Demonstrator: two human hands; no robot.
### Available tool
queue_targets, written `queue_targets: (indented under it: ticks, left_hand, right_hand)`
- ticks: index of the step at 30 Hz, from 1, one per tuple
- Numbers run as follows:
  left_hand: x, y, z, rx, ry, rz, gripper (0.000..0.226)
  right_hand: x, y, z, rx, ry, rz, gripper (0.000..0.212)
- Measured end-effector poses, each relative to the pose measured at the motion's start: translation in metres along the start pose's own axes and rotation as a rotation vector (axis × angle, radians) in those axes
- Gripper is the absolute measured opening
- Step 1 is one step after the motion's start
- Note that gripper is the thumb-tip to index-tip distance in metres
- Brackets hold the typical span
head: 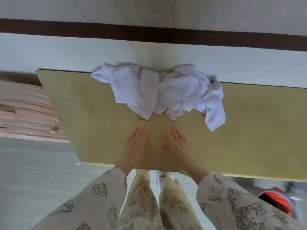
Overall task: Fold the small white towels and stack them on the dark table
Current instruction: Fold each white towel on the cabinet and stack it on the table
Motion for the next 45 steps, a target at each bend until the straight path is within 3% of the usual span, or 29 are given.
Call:
queue_targets:
  ticks: [3, 7, 16, 21, 25, 29, 31, 35, 42, 45]
  left_hand:
    - [-0.008, -0.013, -0.03, 0.036, 0.075, -0.051, 0.05]
    - [-0.009, -0.028, -0.068, 0.031, 0.035, -0.016, 0.053]
    - [-0.016, -0.041, -0.074, 0.01, 0.083, -0.098, 0.013]
    - [-0.033, -0.026, -0.063, 0.103, 0.176, -0.068, 0.006]
    - [-0.055, -0.01, -0.047, 0.159, 0.199, 0.147, 0.006]
    - [-0.102, 0.02, -0.036, 0.234, 0.233, 0.315, 0.006]
    - [-0.13, 0.044, -0.033, 0.285, 0.241, 0.302, 0.012]
    - [-0.181, 0.075, -0.024, 0.219, 0.295, 0.431, 0.021]
    - [-0.202, 0.1, 0.0, 0.126, 0.246, 0.415, 0.029]
    - [-0.208, 0.1, 0.006, 0.062, 0.342, 0.456, 0.016]
  right_hand:
    - [0.007, 0.009, -0.017, 0.1, 0.002, 0.096, 0.07]
    - [0.018, 0.012, -0.019, 0.11, 0.017, 0.178, 0.078]
    - [0.017, 0.014, -0.02, 0.098, 0.066, 0.166, 0.079]
    - [0.015, 0.014, -0.02, 0.118, 0.043, 0.166, 0.078]
    - [-0.007, 0.005, -0.022, 0.174, 0.043, -0.074, 0.084]
    - [-0.077, -0.041, -0.008, -0.054, 0.262, -0.307, 0.091]
    - [-0.109, -0.062, 0.003, -0.18, 0.34, -0.317, 0.08]
    - [-0.139, -0.069, 0.015, -0.271, 0.375, -0.293, 0.032]
    - [-0.143, -0.013, 0.051, -0.178, 0.326, -0.367, 0.01]
    - [-0.146, 0.008, 0.056, -0.111, 0.305, -0.45, 0.008]
Point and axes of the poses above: each hand's wrist, its own z-axis away from the middle knuckle, its own x-axis out of the palm, y = z × x, the point moved 9 cm from there along -z, towards the middle knuckle, and after that the axes turned 12 degrees about x, right-handed, at the moved point
